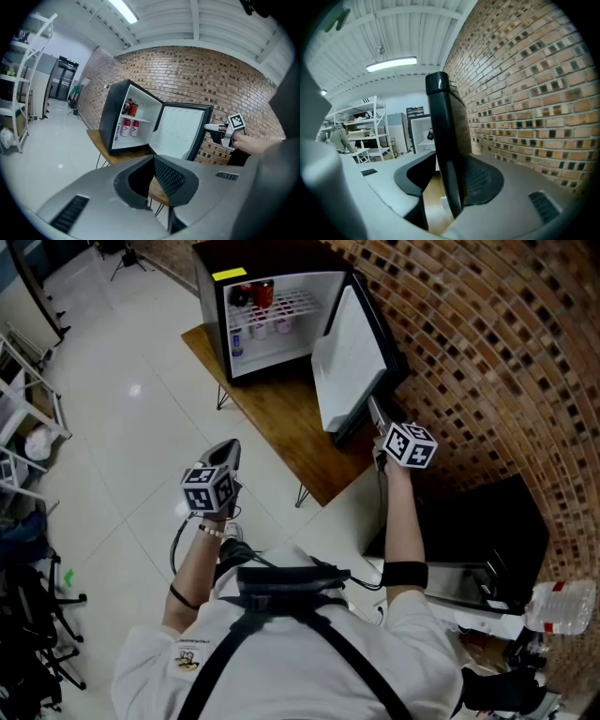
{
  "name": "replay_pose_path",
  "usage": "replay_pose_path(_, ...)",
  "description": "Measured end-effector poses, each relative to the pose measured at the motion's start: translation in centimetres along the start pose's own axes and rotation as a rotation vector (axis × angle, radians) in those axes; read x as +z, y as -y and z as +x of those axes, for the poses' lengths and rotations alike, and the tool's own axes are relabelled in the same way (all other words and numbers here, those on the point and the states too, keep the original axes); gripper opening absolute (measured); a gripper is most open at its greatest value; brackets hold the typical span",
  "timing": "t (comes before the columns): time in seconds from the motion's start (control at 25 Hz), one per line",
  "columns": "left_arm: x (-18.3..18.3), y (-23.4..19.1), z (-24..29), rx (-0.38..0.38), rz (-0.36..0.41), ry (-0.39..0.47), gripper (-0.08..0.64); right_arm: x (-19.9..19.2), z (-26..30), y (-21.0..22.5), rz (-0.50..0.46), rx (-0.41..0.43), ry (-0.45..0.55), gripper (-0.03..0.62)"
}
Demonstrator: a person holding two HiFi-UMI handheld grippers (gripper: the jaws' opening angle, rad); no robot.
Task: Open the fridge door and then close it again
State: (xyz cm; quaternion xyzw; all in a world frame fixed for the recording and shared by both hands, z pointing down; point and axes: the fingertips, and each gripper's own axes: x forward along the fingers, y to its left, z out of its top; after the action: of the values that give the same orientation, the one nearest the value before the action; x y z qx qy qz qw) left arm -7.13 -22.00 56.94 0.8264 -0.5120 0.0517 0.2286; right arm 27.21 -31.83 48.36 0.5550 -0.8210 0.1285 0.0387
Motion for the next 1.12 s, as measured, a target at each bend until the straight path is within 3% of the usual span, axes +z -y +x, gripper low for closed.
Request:
replay_pose_path(0.24, 0.0, -1.6, -0.7, 0.012, -0.006, -0.003, 0.002, -0.6, 2.1, -6.2, -0.026, 0.154, -0.015, 0.202)
replay_pose_path(0.44, 0.5, -4.0, -1.8, 0.030, -0.016, -0.002, 0.002, -0.6, 5.0, -11.5, -0.067, 0.209, -0.022, 0.225)
replay_pose_path(0.6, 1.0, -6.9, -2.7, 0.059, -0.025, 0.005, 0.002, -0.7, 7.9, -15.5, -0.060, 0.267, -0.023, 0.168)
replay_pose_path(0.76, 2.1, -9.6, -3.4, 0.083, -0.042, 0.023, 0.002, -0.8, 11.4, -18.1, -0.092, 0.223, -0.046, 0.147)
replay_pose_path(1.12, 4.3, -14.8, -3.8, 0.078, -0.040, 0.030, 0.002, -0.1, 19.5, -23.9, -0.052, 0.094, -0.052, 0.144)
